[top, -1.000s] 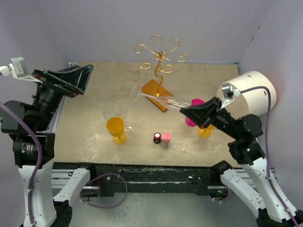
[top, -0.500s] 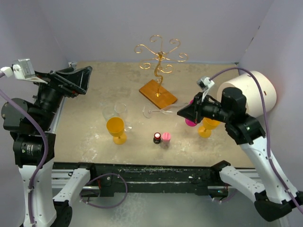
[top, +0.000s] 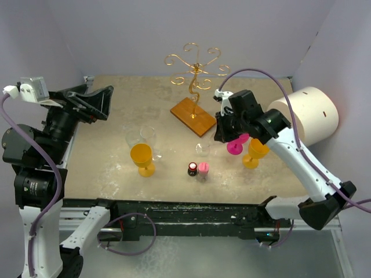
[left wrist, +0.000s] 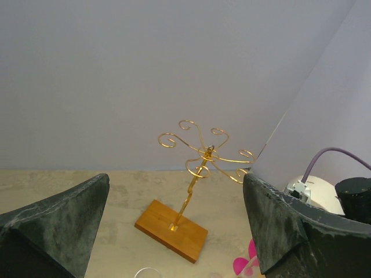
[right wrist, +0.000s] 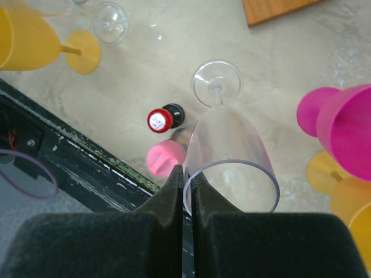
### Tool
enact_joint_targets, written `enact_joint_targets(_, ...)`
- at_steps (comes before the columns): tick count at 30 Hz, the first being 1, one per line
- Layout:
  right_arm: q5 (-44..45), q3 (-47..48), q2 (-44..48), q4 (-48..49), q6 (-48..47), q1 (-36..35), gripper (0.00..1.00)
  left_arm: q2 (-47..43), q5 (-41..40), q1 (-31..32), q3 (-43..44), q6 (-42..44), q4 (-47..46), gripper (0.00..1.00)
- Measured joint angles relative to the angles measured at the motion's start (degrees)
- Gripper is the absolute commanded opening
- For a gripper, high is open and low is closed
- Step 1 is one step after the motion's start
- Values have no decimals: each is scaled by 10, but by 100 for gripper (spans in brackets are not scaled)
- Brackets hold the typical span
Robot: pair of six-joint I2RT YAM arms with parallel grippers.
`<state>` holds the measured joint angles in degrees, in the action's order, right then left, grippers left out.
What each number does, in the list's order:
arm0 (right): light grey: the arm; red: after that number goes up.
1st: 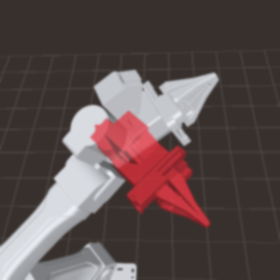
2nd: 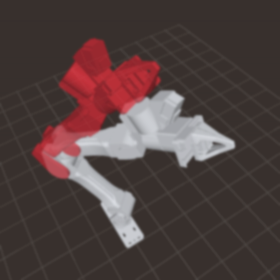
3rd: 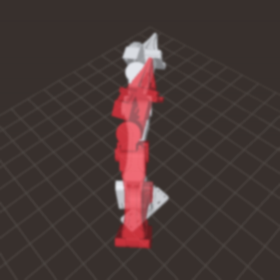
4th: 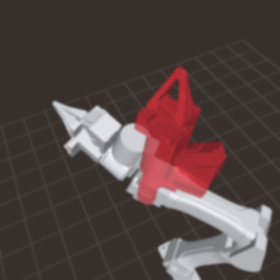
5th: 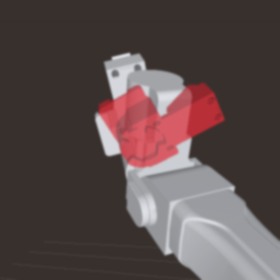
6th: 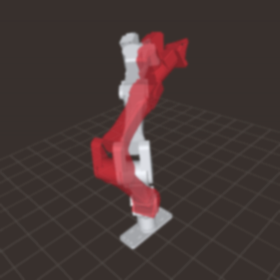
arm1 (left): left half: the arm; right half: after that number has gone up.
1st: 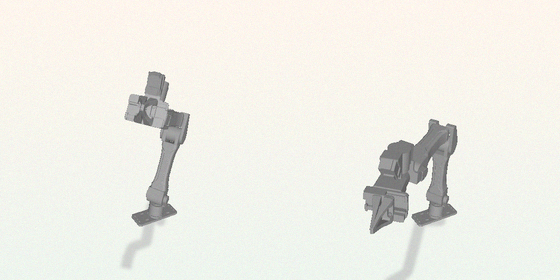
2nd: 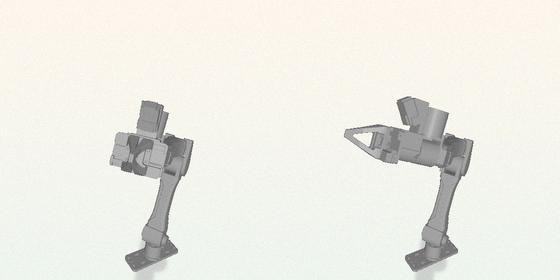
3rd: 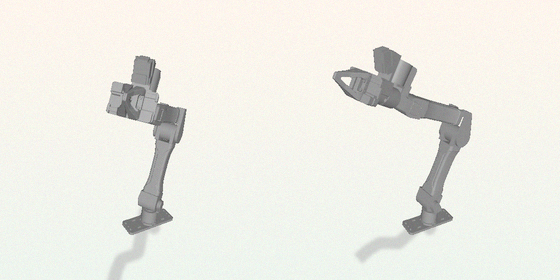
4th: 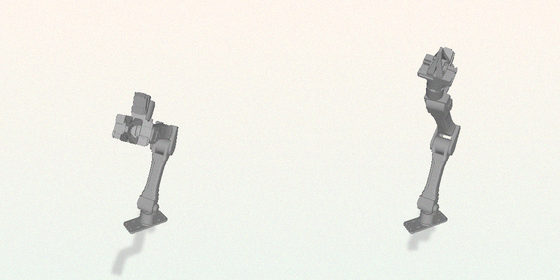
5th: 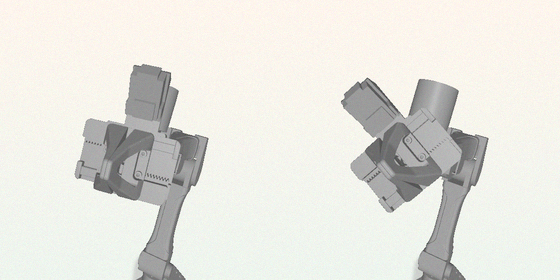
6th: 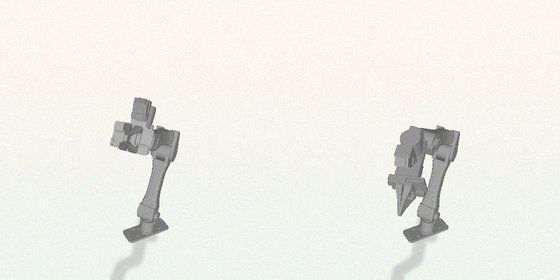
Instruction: Take the wine glass off the wine glass rack
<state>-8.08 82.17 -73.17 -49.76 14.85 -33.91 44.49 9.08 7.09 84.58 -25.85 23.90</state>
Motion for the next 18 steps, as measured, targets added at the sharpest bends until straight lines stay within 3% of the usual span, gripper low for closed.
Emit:
enact_joint_targets(9, 101, 76, -49, -102, 30, -6, 0, -3, -41, 25, 0, 60, 15, 99)
enact_joint_targets(18, 131, 79, -90, -141, 38, -7, 0, -3, -63, 41, 0, 98, 16, 99)
